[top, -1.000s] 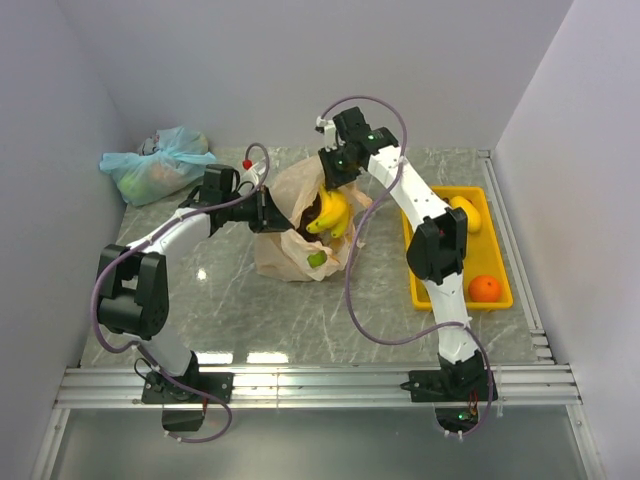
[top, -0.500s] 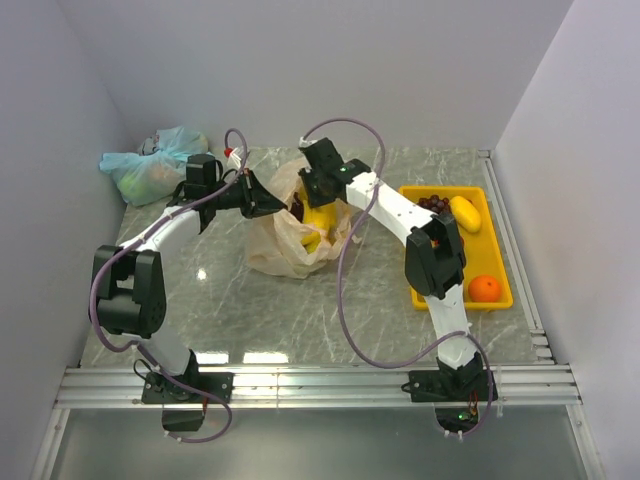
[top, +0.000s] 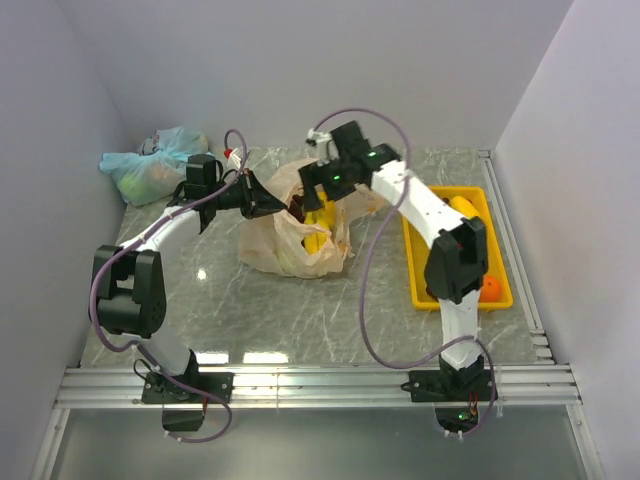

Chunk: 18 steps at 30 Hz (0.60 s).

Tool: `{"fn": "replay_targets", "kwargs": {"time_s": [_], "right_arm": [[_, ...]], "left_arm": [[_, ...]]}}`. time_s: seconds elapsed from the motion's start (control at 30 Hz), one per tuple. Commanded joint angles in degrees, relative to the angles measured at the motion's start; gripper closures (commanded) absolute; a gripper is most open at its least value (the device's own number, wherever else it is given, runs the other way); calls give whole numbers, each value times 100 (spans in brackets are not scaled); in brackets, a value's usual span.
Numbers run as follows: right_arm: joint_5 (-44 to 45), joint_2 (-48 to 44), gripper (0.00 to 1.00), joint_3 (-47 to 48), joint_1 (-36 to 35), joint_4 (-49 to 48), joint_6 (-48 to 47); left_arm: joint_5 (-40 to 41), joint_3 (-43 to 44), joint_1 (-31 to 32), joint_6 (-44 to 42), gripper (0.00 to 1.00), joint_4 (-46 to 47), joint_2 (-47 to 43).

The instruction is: Place the fake fruits into the plastic bag and tie a complex knot

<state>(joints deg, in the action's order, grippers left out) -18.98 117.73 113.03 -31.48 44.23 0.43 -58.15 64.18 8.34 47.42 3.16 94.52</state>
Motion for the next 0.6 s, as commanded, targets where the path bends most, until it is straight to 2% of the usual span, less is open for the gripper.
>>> {"fn": "replay_targets", "kwargs": {"time_s": [0.0, 0.17, 0.23, 0.27, 0.3, 0.43, 0.57], "right_arm": [[-1742, -970, 11, -62, 651, 1051, -1086], [-2873, -1681, 10, -334, 1660, 2729, -2534], [-2857, -1981, 10, -814, 1987, 2864, -2662], [-2804, -2287, 10, -1001, 2380, 2837, -2644], [-2630, -2412, 10, -1159, 2532, 2750, -2583], [-824, -2886, 9, -2124, 3314, 2188, -2302], [821, -2853, 7, -2707, 3763, 1423, -2310]], "left_arm": [[93, -2, -8, -180, 100, 36, -74], [137, -151, 19, -163, 100, 123, -30], [164, -178, 71, -145, 100, 167, -39], [198, -204, 115, -145, 100, 176, -56], [208, -213, 141, -163, 100, 176, -83], [278, -283, 203, -224, 100, 133, -144], [304, -161, 221, -452, 100, -140, -145]]}}
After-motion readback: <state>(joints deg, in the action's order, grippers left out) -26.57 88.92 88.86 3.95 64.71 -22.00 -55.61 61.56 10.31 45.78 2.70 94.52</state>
